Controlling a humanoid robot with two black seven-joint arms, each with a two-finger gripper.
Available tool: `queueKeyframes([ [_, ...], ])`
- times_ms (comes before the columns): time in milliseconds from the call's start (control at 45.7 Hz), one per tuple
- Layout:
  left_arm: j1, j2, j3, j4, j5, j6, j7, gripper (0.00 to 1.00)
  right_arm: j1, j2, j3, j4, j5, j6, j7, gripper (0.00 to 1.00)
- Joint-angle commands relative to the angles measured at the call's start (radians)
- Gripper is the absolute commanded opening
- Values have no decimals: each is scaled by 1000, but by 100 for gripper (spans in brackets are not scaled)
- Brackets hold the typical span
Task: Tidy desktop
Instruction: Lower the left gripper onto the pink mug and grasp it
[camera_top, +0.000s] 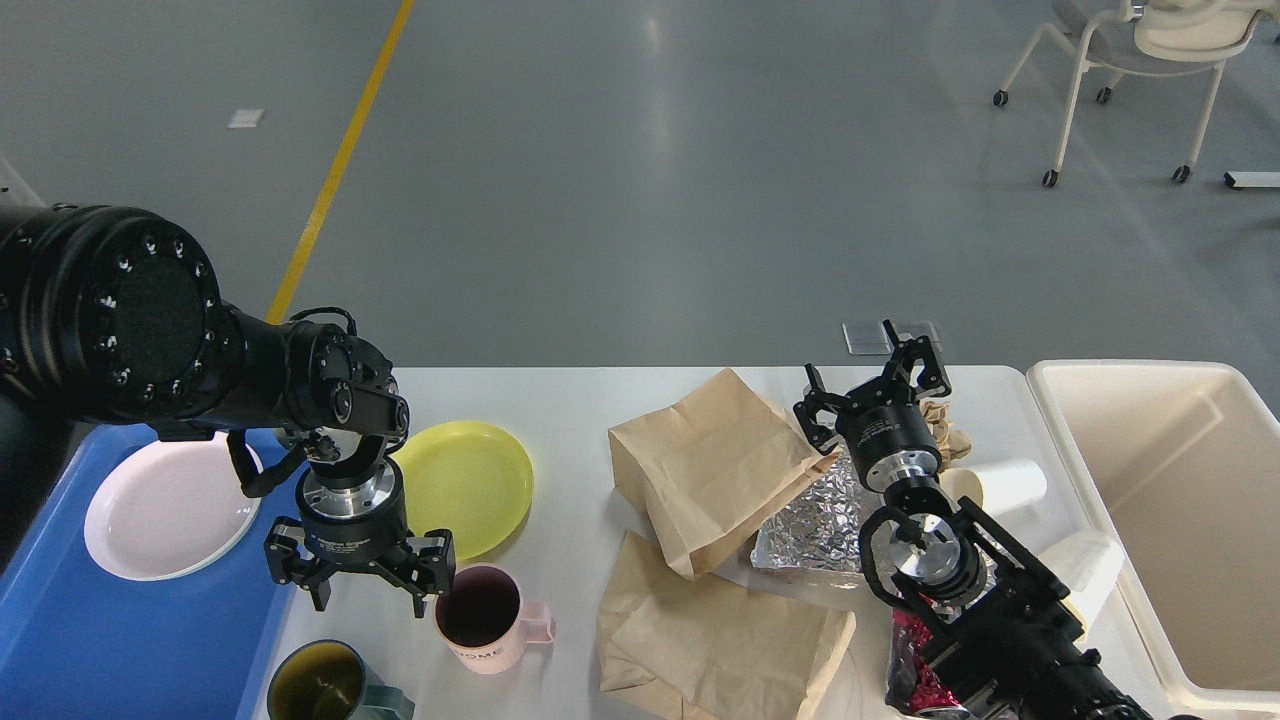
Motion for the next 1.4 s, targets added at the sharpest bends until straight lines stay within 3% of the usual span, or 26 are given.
queueKeyframes([
  [0, 14, -1, -30, 0, -14, 44, 20, 91, 0, 0, 0, 0, 0, 0, 0, 100],
  [219, 26, -2, -93, -2, -20, 92, 26, 92, 0, 0, 0, 0, 0, 0, 0, 100],
  [416, 61, -14, -104, -2, -35, 176, 72, 92, 0, 0, 0, 0, 0, 0, 0, 100],
  [569, 72, -30, -106, -12, -45, 186, 109, 90, 0, 0, 0, 0, 0, 0, 0, 100],
  [1138, 146, -47, -132, -15, -58, 380, 112, 87, 0, 0, 0, 2, 0, 0, 0, 100],
  [1248, 149, -48, -135, -15, -66, 391, 112, 80, 0, 0, 0, 2, 0, 0, 0, 100],
  [1379, 150, -50, -135, -15, -95, 391, 114, 63, 0, 0, 0, 2, 0, 0, 0, 100],
])
